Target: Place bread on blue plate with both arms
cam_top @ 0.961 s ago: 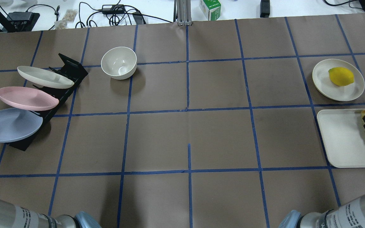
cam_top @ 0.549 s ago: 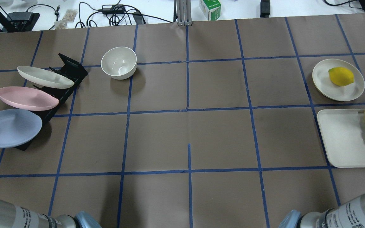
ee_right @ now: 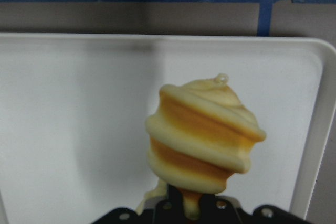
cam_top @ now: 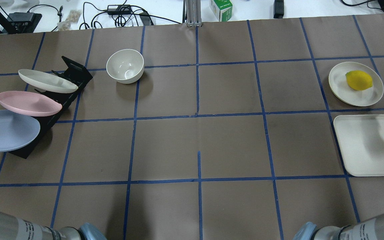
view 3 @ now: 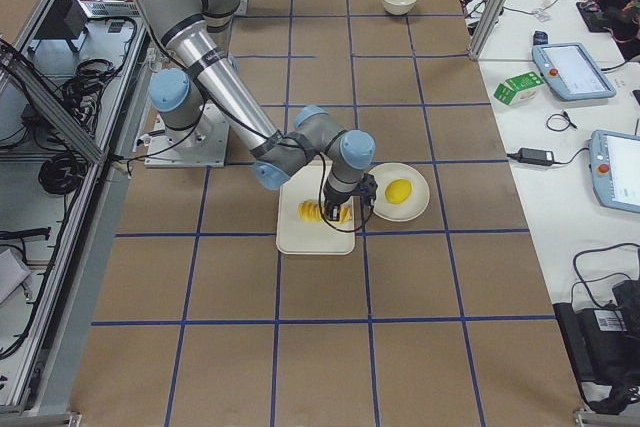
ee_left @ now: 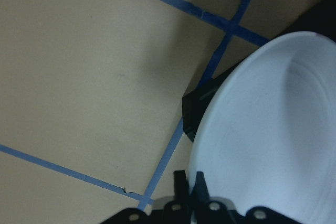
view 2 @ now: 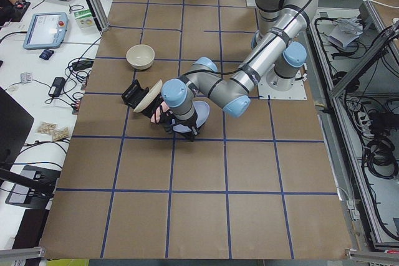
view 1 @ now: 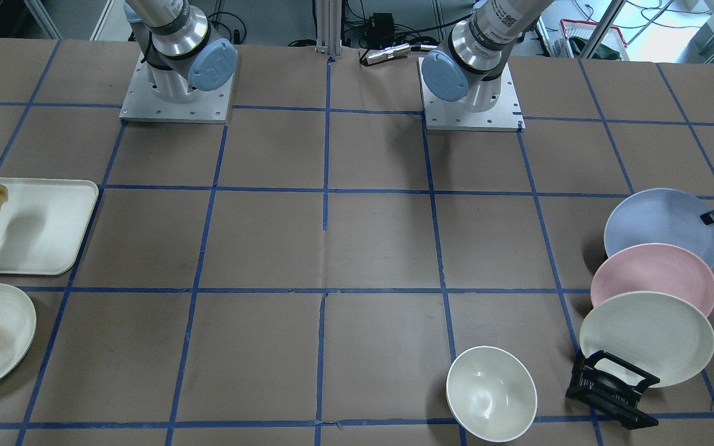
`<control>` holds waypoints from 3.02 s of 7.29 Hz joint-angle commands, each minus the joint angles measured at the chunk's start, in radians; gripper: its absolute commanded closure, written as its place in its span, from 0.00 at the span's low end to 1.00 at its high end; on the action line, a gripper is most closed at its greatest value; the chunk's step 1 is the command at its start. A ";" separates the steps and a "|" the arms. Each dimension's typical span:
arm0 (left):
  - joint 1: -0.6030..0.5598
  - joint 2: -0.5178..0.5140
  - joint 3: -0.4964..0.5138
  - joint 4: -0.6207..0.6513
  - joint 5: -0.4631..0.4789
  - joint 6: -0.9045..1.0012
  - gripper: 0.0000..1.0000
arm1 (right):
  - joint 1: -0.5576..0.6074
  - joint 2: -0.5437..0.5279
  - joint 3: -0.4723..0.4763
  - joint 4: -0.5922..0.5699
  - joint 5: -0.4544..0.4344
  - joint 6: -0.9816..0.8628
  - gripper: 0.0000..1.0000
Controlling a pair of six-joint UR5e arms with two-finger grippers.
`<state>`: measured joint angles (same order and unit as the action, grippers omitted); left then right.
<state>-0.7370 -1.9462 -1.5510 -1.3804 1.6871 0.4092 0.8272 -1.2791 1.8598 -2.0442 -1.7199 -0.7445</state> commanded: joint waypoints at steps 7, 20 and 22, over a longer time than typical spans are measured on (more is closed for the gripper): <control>-0.057 0.217 0.094 -0.522 -0.083 -0.098 1.00 | 0.381 -0.275 -0.056 0.260 0.155 0.222 0.95; -0.872 0.001 -0.330 0.523 -0.604 -0.641 1.00 | 0.558 -0.270 -0.056 0.272 0.180 0.392 0.95; -0.881 -0.052 -0.331 0.569 -0.609 -0.641 1.00 | 0.575 -0.267 -0.056 0.272 0.183 0.408 0.95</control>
<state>-1.6106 -1.9625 -1.8810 -0.8330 1.0847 -0.2317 1.3899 -1.5481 1.8031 -1.7714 -1.5399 -0.3428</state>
